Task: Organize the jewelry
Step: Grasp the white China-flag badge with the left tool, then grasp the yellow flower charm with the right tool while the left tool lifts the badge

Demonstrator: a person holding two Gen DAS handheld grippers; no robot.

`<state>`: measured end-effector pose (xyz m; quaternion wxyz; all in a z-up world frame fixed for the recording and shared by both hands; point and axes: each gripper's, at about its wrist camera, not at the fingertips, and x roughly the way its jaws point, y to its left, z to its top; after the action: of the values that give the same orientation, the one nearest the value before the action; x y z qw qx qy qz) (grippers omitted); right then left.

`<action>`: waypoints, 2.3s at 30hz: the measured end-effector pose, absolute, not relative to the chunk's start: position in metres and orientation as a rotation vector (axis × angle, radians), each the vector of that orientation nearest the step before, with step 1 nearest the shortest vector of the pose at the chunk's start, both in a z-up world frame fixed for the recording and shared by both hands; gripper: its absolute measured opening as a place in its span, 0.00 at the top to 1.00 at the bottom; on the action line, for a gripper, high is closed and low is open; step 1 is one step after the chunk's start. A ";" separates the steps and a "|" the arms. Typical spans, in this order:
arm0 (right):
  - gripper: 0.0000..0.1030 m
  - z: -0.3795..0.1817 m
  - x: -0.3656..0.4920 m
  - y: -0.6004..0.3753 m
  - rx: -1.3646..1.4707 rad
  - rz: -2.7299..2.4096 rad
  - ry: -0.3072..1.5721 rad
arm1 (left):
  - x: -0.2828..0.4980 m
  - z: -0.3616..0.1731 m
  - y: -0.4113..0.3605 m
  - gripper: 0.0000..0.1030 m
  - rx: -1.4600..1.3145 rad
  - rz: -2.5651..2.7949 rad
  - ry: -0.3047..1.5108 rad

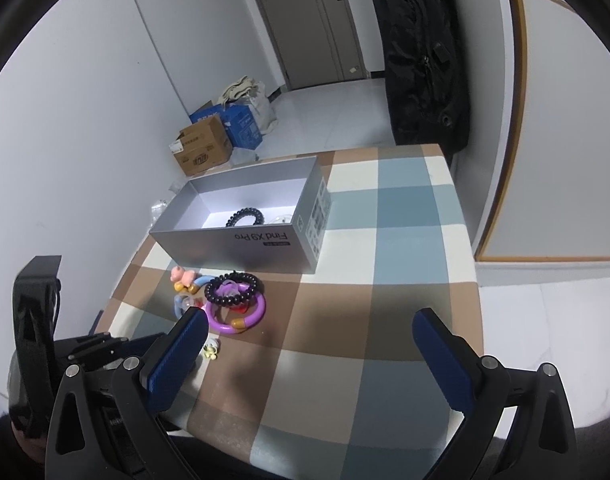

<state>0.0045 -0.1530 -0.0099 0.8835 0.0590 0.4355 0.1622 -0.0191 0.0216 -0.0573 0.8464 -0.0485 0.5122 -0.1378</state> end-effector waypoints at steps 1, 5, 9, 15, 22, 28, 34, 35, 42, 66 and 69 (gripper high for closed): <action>0.01 -0.011 0.005 -0.153 0.129 0.348 0.915 | -0.019 -0.054 0.025 0.64 -0.124 -0.290 1.068; 0.06 -0.017 0.004 -0.148 0.131 0.379 0.956 | -0.017 -0.040 0.041 0.64 -0.233 -0.285 1.013; 0.16 -0.027 0.005 -0.140 0.138 0.412 1.006 | -0.018 -0.029 0.057 0.64 -0.296 -0.255 0.953; 0.32 -0.042 0.004 -0.115 0.126 0.499 1.086 | -0.013 -0.030 0.073 0.64 -0.401 -0.256 0.938; 0.48 -0.054 0.003 -0.081 0.041 0.534 1.118 | -0.011 -0.027 0.089 0.64 -0.458 -0.281 0.928; 0.57 -0.061 0.005 -0.060 -0.014 0.536 1.126 | -0.011 -0.028 0.100 0.64 -0.489 -0.284 0.926; 0.68 -0.063 0.005 -0.044 -0.096 0.508 1.111 | -0.010 -0.030 0.102 0.64 -0.485 -0.290 0.936; 0.73 -0.064 0.005 -0.042 -0.114 0.498 1.107 | -0.010 -0.029 0.101 0.64 -0.479 -0.290 0.937; 0.88 -0.066 0.007 -0.040 -0.130 0.483 1.111 | -0.010 -0.030 0.097 0.64 -0.455 -0.292 0.946; 0.88 0.025 0.072 -0.077 0.075 0.511 0.968 | 0.050 0.012 0.050 0.64 -0.307 -0.320 0.935; 0.88 0.033 0.090 -0.080 0.100 0.526 0.949 | 0.070 0.013 0.045 0.64 -0.302 -0.347 0.935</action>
<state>0.0898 -0.0802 0.0334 0.8552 0.0477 0.4516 0.2500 0.0697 0.0445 0.0133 0.8673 -0.1444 0.4465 -0.1657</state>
